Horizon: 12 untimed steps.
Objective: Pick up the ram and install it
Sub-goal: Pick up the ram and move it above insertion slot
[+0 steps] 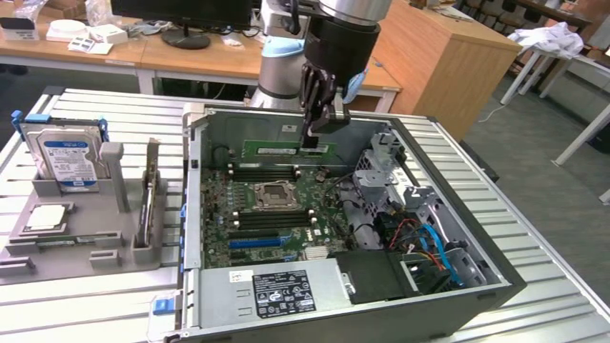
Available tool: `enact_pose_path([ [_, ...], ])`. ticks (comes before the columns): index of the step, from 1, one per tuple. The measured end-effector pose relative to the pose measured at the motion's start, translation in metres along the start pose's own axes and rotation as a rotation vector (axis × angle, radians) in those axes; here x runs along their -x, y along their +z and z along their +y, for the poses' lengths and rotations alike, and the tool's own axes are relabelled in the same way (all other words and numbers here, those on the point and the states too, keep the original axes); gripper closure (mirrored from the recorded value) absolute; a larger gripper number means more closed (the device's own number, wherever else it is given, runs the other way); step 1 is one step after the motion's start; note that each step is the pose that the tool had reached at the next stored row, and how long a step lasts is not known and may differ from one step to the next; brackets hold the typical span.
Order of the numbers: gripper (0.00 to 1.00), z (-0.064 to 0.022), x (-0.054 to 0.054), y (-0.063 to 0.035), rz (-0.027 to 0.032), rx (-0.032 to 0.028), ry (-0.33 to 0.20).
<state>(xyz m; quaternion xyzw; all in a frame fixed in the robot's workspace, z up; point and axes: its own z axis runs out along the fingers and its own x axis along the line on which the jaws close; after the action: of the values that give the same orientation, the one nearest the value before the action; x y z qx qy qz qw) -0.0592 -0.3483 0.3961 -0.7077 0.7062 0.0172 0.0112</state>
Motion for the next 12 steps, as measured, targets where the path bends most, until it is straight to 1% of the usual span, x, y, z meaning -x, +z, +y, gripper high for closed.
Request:
enact_pose_path([
  [12, 0.89, 0.0, 0.0, 0.0, 0.0, -0.0002, 0.0],
])
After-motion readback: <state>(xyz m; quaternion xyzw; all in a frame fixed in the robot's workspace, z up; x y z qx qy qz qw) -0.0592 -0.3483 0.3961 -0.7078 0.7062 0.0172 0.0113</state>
